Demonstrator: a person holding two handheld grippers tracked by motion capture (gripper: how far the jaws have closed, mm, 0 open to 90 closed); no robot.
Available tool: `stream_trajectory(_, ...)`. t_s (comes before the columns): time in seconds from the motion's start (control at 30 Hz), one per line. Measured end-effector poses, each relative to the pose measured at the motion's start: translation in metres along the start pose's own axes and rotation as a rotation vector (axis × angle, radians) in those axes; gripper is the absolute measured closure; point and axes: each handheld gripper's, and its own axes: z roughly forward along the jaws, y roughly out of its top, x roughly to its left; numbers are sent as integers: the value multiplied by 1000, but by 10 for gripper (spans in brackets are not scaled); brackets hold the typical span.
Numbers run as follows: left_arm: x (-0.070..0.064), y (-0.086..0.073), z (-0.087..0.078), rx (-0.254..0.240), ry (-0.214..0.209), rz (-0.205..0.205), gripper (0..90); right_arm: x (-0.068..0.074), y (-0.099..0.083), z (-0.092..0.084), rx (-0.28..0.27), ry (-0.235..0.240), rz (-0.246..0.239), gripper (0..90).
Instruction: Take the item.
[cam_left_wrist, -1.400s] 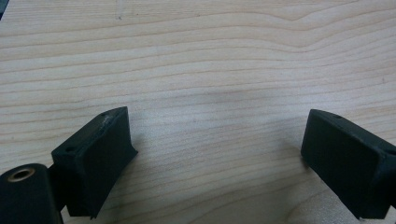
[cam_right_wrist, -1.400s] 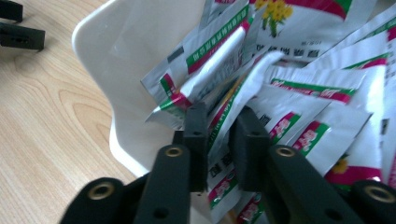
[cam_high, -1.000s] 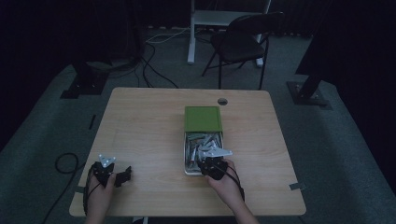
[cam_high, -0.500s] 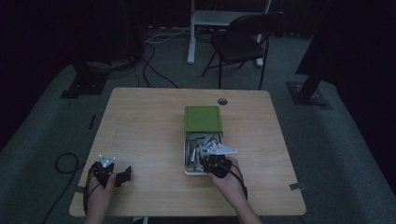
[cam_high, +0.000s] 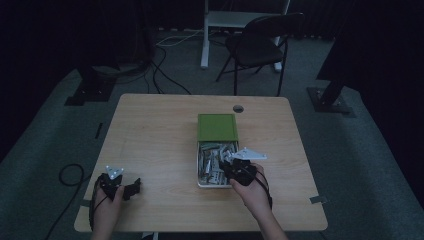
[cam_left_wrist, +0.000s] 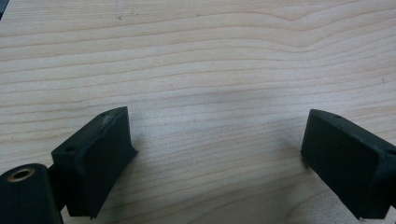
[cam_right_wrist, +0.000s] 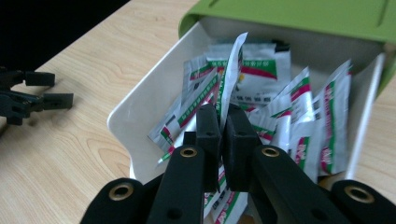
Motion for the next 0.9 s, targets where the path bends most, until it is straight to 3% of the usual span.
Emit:
stream_trajectory(0.43, 0, 0, 0, 0, 0, 0, 95, -14, 20, -30, -75, 2, 32, 864)
stream_trajectory(0.9, 0, 0, 0, 0, 0, 0, 95, -36, 32, -60, -143, -41, 59, 865)
